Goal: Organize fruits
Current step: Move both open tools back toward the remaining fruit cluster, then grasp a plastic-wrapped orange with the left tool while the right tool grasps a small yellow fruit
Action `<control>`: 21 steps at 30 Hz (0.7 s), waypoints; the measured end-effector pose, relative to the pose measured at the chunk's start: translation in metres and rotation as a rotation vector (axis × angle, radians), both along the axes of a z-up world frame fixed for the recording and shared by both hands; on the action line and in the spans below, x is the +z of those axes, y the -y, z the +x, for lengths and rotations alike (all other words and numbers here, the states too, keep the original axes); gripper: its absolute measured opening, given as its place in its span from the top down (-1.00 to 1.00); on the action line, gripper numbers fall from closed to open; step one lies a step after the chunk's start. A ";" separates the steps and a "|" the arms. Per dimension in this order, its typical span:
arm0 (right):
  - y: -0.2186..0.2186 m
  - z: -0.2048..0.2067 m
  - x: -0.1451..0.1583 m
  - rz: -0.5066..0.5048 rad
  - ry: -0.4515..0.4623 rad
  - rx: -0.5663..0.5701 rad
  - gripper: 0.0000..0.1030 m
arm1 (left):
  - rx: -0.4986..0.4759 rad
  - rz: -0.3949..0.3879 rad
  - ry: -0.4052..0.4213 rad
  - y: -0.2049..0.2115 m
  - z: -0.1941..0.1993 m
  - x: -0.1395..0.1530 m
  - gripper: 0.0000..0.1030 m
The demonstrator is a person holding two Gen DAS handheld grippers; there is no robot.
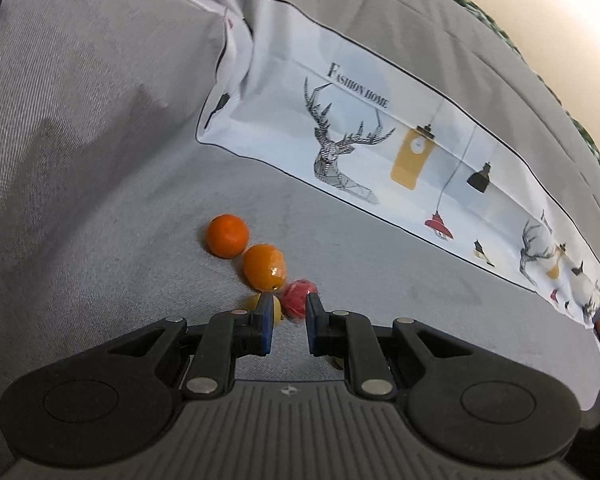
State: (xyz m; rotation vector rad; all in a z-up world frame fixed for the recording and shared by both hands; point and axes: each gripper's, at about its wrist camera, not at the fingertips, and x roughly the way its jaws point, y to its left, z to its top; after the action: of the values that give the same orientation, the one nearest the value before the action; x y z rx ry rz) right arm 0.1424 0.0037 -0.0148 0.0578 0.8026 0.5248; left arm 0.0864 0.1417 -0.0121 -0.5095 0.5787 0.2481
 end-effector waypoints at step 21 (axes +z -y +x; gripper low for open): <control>-0.028 0.014 -0.011 -0.076 -0.001 0.050 0.46 | 0.065 -0.162 -0.070 -0.038 0.044 0.001 0.17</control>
State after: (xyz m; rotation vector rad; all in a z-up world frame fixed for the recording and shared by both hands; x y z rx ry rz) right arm 0.1561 0.0318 -0.0254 -0.0320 0.8259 0.5414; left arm 0.1305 0.1799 -0.0114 -0.6792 0.6545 0.2836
